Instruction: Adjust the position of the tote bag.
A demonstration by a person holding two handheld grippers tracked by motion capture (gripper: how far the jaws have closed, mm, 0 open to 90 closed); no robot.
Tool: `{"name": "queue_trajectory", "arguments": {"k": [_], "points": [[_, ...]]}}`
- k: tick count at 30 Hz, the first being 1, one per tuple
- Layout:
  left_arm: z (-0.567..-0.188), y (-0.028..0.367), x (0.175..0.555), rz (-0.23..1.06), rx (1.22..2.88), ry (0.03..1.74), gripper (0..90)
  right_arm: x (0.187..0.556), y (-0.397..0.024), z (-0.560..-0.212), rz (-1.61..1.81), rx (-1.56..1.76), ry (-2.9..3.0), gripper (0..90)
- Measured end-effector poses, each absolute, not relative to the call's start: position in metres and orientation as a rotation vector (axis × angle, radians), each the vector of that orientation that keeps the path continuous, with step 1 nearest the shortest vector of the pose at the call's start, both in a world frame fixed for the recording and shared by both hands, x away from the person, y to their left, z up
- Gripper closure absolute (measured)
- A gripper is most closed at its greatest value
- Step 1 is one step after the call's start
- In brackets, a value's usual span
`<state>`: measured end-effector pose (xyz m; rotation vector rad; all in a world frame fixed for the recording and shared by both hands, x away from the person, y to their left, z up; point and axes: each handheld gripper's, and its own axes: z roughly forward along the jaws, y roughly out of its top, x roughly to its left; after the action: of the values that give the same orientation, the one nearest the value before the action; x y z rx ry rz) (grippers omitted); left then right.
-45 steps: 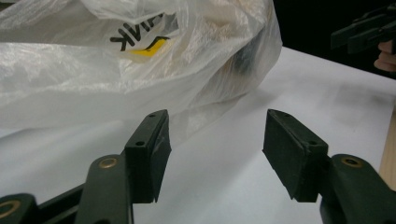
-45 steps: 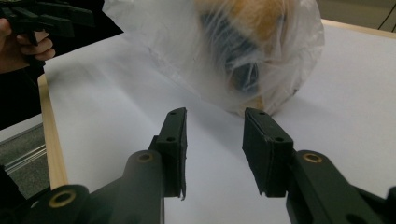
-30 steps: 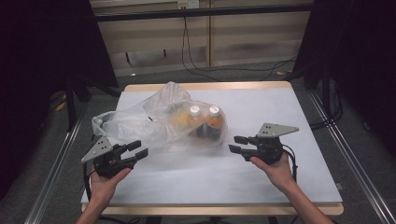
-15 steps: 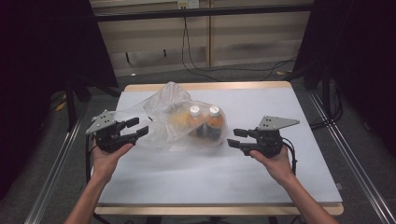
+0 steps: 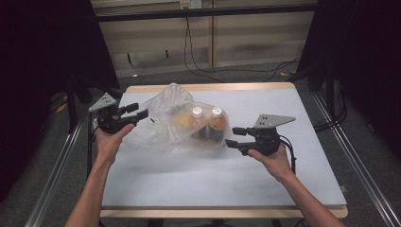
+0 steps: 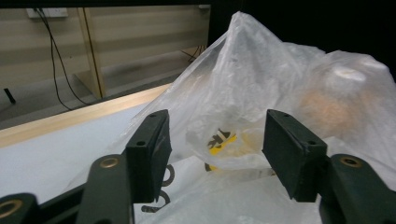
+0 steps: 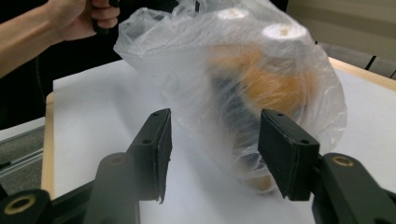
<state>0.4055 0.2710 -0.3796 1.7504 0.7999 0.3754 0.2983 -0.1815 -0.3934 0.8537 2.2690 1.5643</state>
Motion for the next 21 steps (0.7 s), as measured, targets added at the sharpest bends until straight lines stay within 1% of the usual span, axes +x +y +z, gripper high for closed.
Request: {"name": "queue_trajectory", "arguments": {"k": [4, 5, 6, 8, 10, 13, 14, 15, 16, 19, 21], "points": [[-0.382, 0.263, 0.41, 0.388, 1.788, 0.804, 38.6, 0.298, -0.181, -0.395, 1.568, 0.845, 2.276, 43.1], [-0.384, 0.263, 0.412, 0.358, 1.776, 0.802, 37.4, 0.298, -0.181, -0.395, 1.569, 0.849, 2.276, 42.7], [-0.385, 0.261, 0.414, 0.339, 1.764, 0.803, 37.3, 0.298, -0.181, -0.394, 1.571, 0.85, 2.272, 42.3], [-0.386, 0.257, 0.416, 0.378, 1.819, 0.8, 37.4, 0.298, -0.182, -0.394, 1.57, 0.849, 2.269, 41.7], [-0.389, 0.254, 0.417, 0.374, 1.843, 0.804, 37.4, 0.298, -0.182, -0.393, 1.57, 0.845, 2.263, 41.3], [-0.393, 0.253, 0.42, 0.359, 1.858, 0.819, 37.0, 0.297, -0.183, -0.391, 1.568, 0.843, 2.255, 40.6], [-0.395, 0.253, 0.421, 0.336, 1.864, 0.82, 37.2, 0.297, -0.183, -0.39, 1.573, 0.845, 2.253, 40.6], [-0.398, 0.254, 0.423, 0.305, 1.868, 0.819, 41.4, 0.297, -0.184, -0.389, 1.575, 0.842, 2.251, 40.5], [-0.399, 0.254, 0.423, 0.308, 1.875, 0.826, 46.3, 0.297, -0.184, -0.389, 1.579, 0.842, 2.248, 40.3], [-0.404, 0.253, 0.425, 0.245, 1.864, 0.827, 54.5, 0.297, -0.184, -0.388, 1.574, 0.843, 2.243, 40.4], [-0.405, 0.254, 0.426, 0.237, 1.869, 0.816, 63.3, 0.298, -0.183, -0.388, 1.576, 0.84, 2.245, 40.3]]}}
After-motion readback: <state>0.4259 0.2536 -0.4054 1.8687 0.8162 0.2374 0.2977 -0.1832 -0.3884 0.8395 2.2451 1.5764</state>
